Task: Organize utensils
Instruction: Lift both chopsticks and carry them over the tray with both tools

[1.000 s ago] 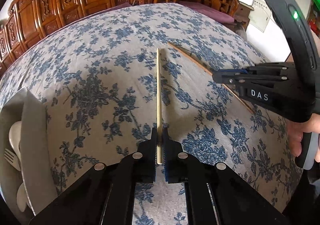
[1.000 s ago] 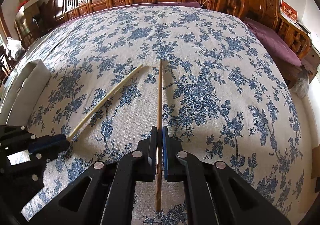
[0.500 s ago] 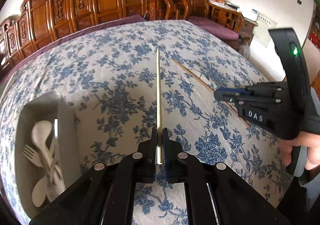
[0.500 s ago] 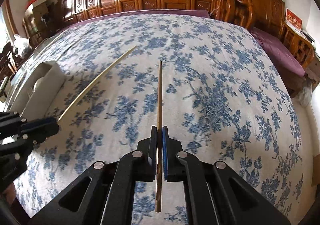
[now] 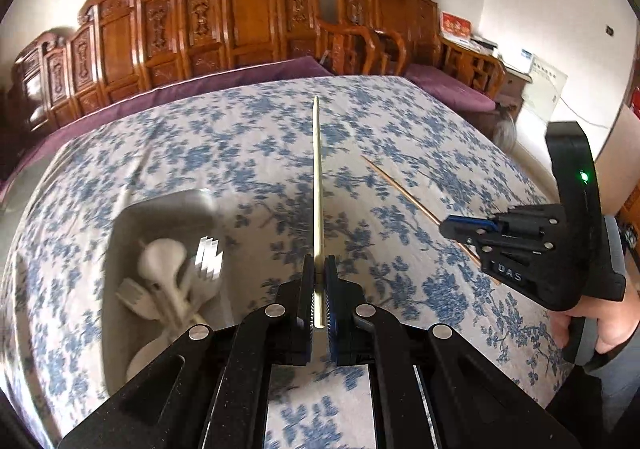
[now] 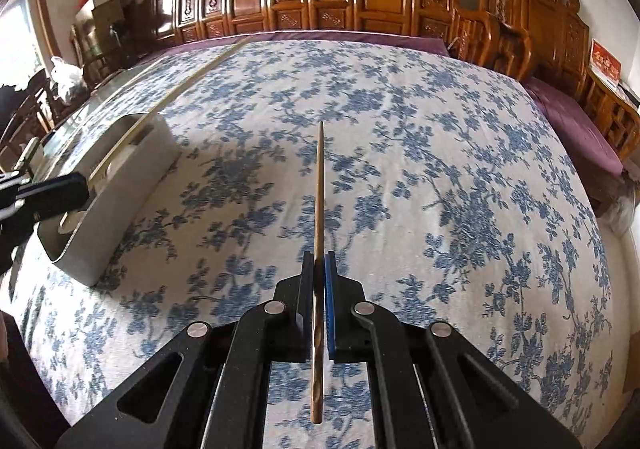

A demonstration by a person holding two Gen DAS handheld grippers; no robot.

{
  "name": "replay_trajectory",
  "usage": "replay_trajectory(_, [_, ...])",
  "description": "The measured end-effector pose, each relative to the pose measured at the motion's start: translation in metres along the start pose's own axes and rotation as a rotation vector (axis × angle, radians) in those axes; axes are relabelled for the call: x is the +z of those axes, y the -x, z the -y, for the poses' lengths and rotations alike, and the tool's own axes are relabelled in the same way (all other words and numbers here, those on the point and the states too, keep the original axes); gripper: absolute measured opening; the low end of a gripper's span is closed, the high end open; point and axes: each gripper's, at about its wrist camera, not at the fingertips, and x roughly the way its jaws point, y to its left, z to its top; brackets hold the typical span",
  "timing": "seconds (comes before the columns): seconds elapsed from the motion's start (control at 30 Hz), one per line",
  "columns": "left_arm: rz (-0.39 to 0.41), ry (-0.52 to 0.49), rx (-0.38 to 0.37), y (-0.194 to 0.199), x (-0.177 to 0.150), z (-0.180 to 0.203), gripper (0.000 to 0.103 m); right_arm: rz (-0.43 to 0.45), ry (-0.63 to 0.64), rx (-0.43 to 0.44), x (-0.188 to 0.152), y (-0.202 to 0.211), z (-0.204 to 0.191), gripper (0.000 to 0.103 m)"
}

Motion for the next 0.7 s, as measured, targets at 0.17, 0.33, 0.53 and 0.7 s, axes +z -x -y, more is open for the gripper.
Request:
replay_trajectory(0.17, [0.005,0.053,0.030,0.016,-0.009,-0.025,0.004,0.017,0.031,0.017,0.001,0.006,-0.018,0.006])
replay_trajectory(0.33, [-0.003,0.083,0.052,0.026,-0.019,-0.041,0.004,0.028,0.056,0.028,0.002,0.010,-0.032,0.006])
replay_trajectory(0.53, [-0.024,0.111,0.081,0.033,-0.034,-0.058,0.004,0.036,0.082,0.041,0.004,0.012,-0.045,0.006])
replay_trajectory(0.7, [-0.041,0.133,0.102,0.035,-0.043,-0.069,0.004,0.043,0.096,0.046,0.004,0.014,-0.054,0.006])
